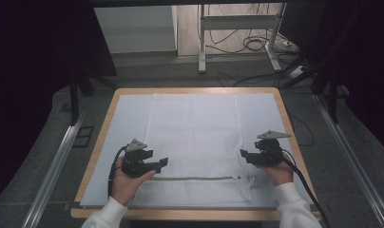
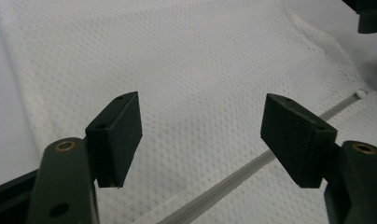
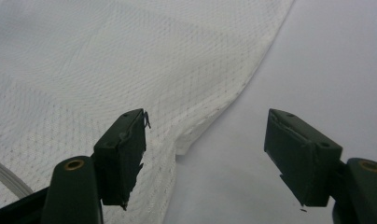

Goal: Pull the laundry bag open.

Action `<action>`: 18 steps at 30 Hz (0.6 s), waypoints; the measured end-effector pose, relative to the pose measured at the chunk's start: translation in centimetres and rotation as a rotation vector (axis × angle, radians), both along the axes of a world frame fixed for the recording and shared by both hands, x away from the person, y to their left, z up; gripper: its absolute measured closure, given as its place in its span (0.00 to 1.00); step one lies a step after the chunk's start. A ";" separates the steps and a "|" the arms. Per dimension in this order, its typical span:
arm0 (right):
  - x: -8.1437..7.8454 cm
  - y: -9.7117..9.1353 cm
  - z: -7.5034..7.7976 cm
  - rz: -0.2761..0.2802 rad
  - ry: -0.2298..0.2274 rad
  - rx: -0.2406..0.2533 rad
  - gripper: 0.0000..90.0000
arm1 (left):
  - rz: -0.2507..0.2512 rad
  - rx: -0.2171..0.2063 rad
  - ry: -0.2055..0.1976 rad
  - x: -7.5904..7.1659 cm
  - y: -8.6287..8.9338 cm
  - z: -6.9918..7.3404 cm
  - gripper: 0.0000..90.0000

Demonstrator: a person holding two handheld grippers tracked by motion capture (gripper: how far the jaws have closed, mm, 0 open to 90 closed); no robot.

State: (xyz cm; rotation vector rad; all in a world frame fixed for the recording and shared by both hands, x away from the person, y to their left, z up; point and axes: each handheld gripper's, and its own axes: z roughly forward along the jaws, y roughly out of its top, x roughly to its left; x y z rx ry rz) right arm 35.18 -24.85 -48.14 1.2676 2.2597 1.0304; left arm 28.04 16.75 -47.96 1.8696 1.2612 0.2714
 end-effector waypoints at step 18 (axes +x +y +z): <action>0.0 -0.2 -0.1 -0.015 -0.007 -0.029 0.31 | -0.140 -0.030 0.036 0.0 -4.4 0.0 0.34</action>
